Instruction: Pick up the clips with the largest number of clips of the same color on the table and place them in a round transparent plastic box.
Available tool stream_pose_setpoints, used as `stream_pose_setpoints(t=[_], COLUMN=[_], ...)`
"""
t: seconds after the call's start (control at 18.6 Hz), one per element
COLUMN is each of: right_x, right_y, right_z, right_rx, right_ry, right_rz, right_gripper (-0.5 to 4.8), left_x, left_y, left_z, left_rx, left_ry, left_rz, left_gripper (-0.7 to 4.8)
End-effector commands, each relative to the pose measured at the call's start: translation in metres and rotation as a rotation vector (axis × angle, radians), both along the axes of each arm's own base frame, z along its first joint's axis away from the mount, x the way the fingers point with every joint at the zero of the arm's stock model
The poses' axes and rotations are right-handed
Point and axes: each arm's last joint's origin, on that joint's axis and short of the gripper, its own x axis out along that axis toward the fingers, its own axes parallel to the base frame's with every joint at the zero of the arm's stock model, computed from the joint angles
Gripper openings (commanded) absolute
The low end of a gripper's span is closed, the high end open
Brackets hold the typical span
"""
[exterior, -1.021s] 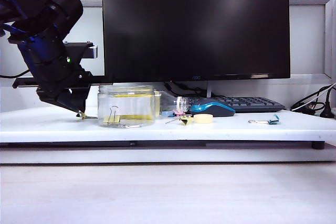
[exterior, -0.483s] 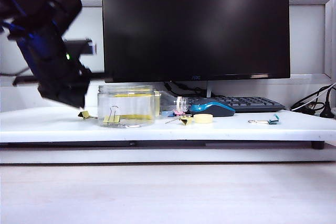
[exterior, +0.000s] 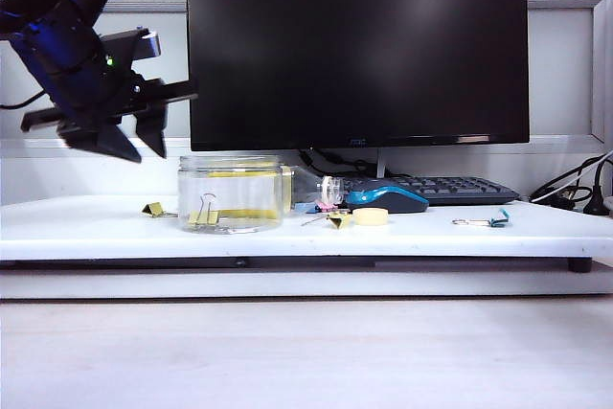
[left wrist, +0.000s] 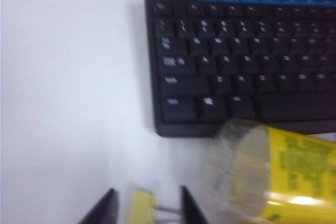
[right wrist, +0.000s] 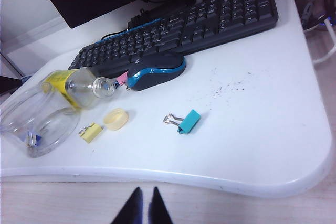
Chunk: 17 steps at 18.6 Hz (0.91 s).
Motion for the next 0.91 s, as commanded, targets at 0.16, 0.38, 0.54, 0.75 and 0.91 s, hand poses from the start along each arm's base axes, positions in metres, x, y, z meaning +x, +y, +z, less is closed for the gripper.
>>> stream_pose_setpoints(t=[0.16,0.38,0.54,0.75,0.91], right_x=[0.0,0.0,0.0,0.0,0.0], right_y=[0.0,0.0,0.0,0.0,0.0], right_z=[0.002,0.002,0.002,0.002,0.002], right_rx=[-0.002,-0.002,-0.001,-0.002,-0.002], right_ry=[-0.017,-0.017,-0.016,-0.015,-0.009], right_rz=[0.001,0.002,0.003,0.004,0.007], right_gripper=[0.3,0.3,0.3,0.3,0.3], left_x=[0.002,0.003,0.003,0.003,0.004], left_y=[0.012,0.011,0.011,0.011,0.01], left_z=[-0.001,-0.002,-0.009,-0.011,-0.017], left_rx=[-0.124,-0.119,-0.093,-0.075,-0.082], left_ry=[0.059,0.06,0.094,0.108,0.136], left_rz=[0.045,-0.01,-0.021,-0.028,-0.05], left_gripper=[1.24,2.41,2.87,2.87,2.87])
